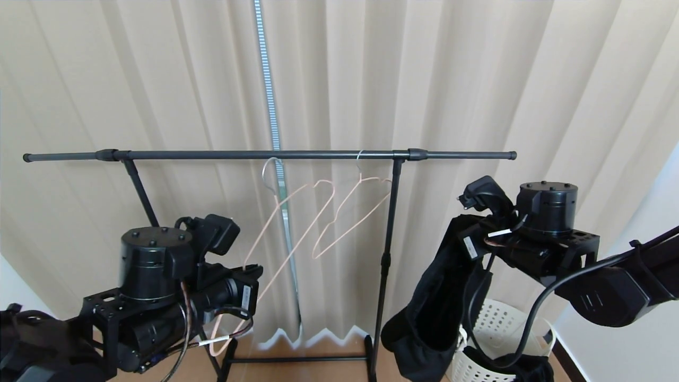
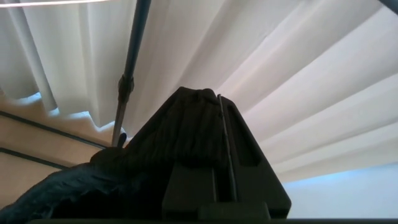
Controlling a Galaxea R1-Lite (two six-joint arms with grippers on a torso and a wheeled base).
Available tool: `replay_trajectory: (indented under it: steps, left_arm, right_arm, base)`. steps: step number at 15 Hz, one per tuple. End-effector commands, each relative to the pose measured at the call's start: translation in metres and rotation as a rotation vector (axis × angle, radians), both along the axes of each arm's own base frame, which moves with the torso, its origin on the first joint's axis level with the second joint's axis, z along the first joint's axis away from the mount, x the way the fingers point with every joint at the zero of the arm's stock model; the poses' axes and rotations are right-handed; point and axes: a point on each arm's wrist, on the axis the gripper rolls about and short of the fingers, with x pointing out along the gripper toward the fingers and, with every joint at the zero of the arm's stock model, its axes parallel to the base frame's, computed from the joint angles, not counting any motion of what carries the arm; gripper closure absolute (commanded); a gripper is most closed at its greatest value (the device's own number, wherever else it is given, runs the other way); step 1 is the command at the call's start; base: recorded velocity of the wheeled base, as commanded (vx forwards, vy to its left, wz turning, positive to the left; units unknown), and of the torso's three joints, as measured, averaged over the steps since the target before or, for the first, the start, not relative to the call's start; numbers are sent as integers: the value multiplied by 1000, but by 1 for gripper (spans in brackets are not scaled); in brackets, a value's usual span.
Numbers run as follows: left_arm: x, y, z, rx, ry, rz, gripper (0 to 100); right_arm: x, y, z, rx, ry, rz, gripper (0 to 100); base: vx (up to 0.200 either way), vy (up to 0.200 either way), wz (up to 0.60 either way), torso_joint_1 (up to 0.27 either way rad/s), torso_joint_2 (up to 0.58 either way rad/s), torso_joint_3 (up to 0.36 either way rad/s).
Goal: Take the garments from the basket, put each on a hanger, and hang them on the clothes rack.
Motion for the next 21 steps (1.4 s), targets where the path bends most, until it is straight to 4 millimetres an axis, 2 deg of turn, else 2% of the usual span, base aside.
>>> replay_trajectory:
  steps: [1,4,6,10,15,19,21]
  left_arm:
    - [-12,6,13,-43,-44,-33,100]
    - [-24,6,8,-102,-70,-158,100]
    - [-37,-4,2,-103,-66,-230,100]
    - [-51,-16,-27,20,-9,-353,100]
    - [-62,-25,-47,41,-11,-428,100]
    - [-66,-27,-50,52,-17,-456,100]
    - [-67,-28,-52,59,-7,-464,100]
  right_arm:
    - [-7,-1,9,-17,-26,-12,100]
    - [-11,6,8,-77,-34,-79,100]
    - [-7,12,0,-114,-22,-136,100]
    - [2,19,-7,-150,-24,-214,100]
    - [7,33,-11,-151,-40,-224,100]
    - [20,39,-22,-146,-87,-277,100]
    - [18,43,-21,-142,-89,-264,100]
  base:
    - [0,0,0,0,0,0]
    - [0,0,0,0,0,0]
    - [0,0,0,0,0,0]
    - [0,0,0,0,0,0]
    - [0,0,0,0,0,0]
    - [0,0,0,0,0,0]
    - [0,0,0,0,0,0]
